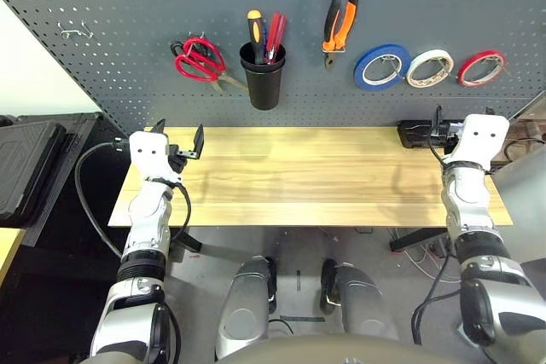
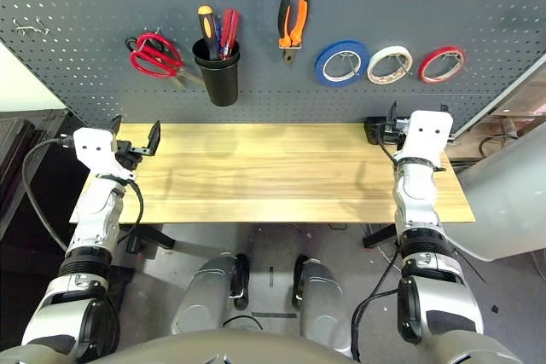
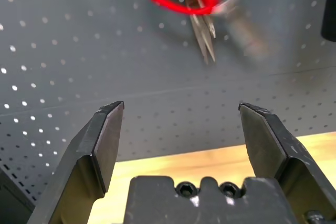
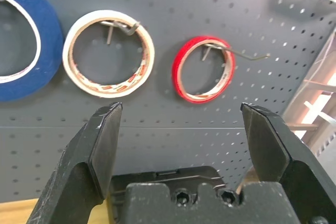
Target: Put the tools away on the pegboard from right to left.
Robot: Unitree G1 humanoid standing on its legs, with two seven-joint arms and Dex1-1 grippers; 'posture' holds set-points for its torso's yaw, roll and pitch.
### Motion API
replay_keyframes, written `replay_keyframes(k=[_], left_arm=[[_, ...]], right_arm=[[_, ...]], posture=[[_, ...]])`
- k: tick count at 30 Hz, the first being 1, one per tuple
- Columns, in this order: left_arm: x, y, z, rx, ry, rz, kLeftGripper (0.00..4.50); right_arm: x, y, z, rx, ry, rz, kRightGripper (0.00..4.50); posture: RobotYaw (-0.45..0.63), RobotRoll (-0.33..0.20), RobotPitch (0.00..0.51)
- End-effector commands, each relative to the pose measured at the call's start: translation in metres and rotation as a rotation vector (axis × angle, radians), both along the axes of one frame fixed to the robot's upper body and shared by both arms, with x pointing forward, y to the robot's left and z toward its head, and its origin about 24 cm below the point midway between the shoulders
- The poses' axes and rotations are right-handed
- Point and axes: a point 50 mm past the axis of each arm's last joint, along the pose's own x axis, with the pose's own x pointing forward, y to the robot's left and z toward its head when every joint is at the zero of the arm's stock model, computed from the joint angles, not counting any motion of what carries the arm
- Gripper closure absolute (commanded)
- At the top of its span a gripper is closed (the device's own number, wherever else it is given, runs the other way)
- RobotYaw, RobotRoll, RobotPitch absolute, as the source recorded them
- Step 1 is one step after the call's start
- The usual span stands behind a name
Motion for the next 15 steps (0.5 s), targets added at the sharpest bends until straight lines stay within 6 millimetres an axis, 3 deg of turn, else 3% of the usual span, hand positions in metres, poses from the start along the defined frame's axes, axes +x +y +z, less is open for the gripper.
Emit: replay_keyframes(k=[1,15], left_arm=[[-0.003,0.004,-0.006,-0.017,-0.002,0.016,0.02],[-0.003,0.012,-0.011,-0.019,0.013,0.019,0.02]], right_arm=[[-0.002,-0.008,0.001,0.007,-0.013,-0.036,0.0],[-0.012,-0.027,-0.012,0.074,0.038,-0.163,0.0]], posture=[[0.14,0.0,0.085],[0.13,0.0,0.1]])
